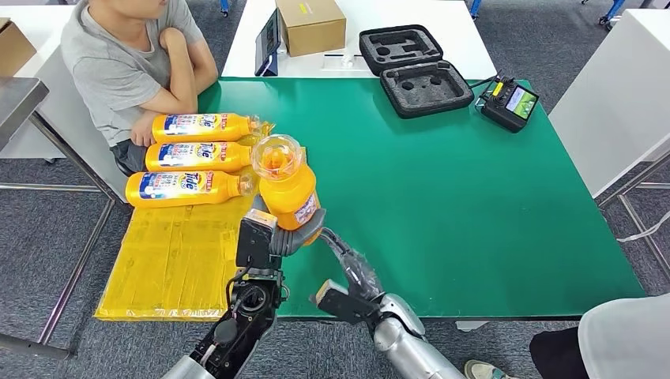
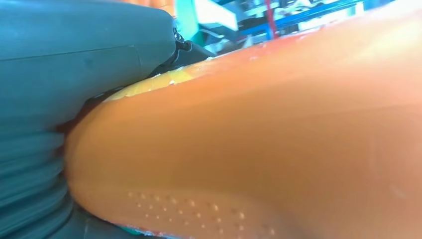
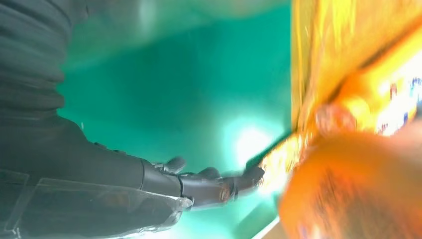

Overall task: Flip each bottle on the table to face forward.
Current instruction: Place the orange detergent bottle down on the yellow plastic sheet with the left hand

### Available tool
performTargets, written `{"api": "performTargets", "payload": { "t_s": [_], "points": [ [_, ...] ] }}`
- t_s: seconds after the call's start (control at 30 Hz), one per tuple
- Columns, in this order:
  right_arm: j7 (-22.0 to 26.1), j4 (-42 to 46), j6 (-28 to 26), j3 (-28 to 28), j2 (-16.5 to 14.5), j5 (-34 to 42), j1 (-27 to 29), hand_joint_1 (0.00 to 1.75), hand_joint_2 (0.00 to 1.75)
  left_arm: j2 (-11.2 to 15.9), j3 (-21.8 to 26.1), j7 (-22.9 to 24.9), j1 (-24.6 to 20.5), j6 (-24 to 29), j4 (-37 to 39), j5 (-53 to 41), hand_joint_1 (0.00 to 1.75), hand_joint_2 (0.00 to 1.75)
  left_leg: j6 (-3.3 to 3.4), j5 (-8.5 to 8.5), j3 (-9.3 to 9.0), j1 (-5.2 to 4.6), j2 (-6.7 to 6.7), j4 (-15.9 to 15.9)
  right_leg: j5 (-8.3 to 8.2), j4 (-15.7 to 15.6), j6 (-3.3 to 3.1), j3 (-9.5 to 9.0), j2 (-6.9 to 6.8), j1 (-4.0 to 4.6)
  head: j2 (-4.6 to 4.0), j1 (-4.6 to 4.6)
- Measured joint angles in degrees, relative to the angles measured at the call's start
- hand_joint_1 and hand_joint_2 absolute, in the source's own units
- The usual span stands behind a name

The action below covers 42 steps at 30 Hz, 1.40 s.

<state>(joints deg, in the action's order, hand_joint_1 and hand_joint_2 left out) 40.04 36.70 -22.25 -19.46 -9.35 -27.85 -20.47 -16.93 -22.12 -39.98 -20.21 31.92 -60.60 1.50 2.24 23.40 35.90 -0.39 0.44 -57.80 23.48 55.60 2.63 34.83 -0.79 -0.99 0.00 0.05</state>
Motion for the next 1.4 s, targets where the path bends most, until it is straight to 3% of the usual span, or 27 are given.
{"api": "performTargets", "payload": {
  "t_s": [0.13,0.23,0.4,0.47,0.83,0.93,1.03,1.23,1.3,1.4],
  "points": [
    [0.0,-0.4,1.0,0.0,0.1,1.9,0.5,0.0,1.75,1.8,-0.1,-0.1,0.0,4.4,-2.5,-5.6,1.75,1.75,0.0,0.0,0.0,0.0,0.01,0.0,0.0,0.0,0.0,0.01,0.01,0.0,0.0,0.01],
    [0.0,-0.5,1.6,0.0,0.2,3.6,0.9,0.0,1.75,3.4,1.3,-0.2,0.3,7.6,-4.4,-20.2,1.75,1.75,-0.01,0.0,0.01,0.01,0.0,0.0,0.0,0.0,0.0,0.01,0.0,0.01,0.0,0.01],
    [0.0,-0.5,3.4,0.0,0.5,7.1,1.5,0.0,1.75,4.0,11.6,-0.2,1.9,8.1,-9.3,-55.2,1.75,1.75,-0.01,-0.01,0.0,0.02,0.08,0.0,0.0,0.0,-0.01,0.02,0.08,0.01,0.0,0.02],
    [0.0,-0.5,3.9,0.0,0.6,8.0,1.6,0.0,1.75,3.9,16.8,-0.2,2.8,8.1,-11.4,-64.0,1.75,1.75,-0.02,-0.01,0.0,0.02,0.09,0.0,0.0,0.0,-0.01,0.04,0.1,0.01,0.0,0.01],
    [0.0,0.1,5.3,0.0,1.0,10.5,2.0,0.0,1.75,2.6,33.5,0.9,7.4,8.2,-21.3,-80.7,1.75,1.75,-0.04,-0.02,0.01,0.05,0.1,0.0,0.01,0.0,-0.02,0.08,0.15,0.02,0.0,0.01],
    [0.0,2.4,5.5,0.0,1.6,11.9,2.8,0.0,1.75,2.8,35.7,8.2,9.2,8.2,-23.7,-86.7,1.75,1.75,-0.04,-0.01,0.02,0.05,0.09,0.0,0.02,0.0,-0.03,0.08,0.13,0.02,0.0,0.01],
    [0.0,5.7,6.0,0.0,2.3,12.8,3.9,0.0,1.75,6.0,33.4,23.4,10.9,8.2,-24.8,-89.2,1.75,1.75,-0.06,0.0,0.01,0.07,0.1,0.0,0.02,0.0,-0.03,0.11,0.16,0.04,0.0,0.03],
    [0.0,14.0,7.1,0.2,3.7,12.5,7.7,0.0,1.75,18.2,20.1,49.5,10.7,8.2,-23.9,-89.4,1.75,1.75,-0.14,-0.05,0.03,0.19,0.03,0.0,0.07,0.0,-0.11,0.19,0.02,0.18,0.0,0.02],
    [0.0,16.7,8.0,0.4,3.8,11.6,9.0,0.0,1.75,21.2,13.9,55.1,9.6,8.2,-23.3,-89.4,1.75,1.75,-0.14,-0.05,0.05,0.2,0.03,0.0,0.06,0.0,-0.11,0.15,0.01,0.18,0.0,0.03],
    [0.0,19.7,9.0,0.7,3.8,10.8,10.5,0.0,1.75,24.6,6.2,59.1,7.7,8.2,-22.3,-89.5,1.75,1.75,-0.14,-0.05,0.06,0.14,0.05,0.0,0.03,0.0,-0.09,0.13,0.04,0.13,0.0,0.03]
  ]
}}
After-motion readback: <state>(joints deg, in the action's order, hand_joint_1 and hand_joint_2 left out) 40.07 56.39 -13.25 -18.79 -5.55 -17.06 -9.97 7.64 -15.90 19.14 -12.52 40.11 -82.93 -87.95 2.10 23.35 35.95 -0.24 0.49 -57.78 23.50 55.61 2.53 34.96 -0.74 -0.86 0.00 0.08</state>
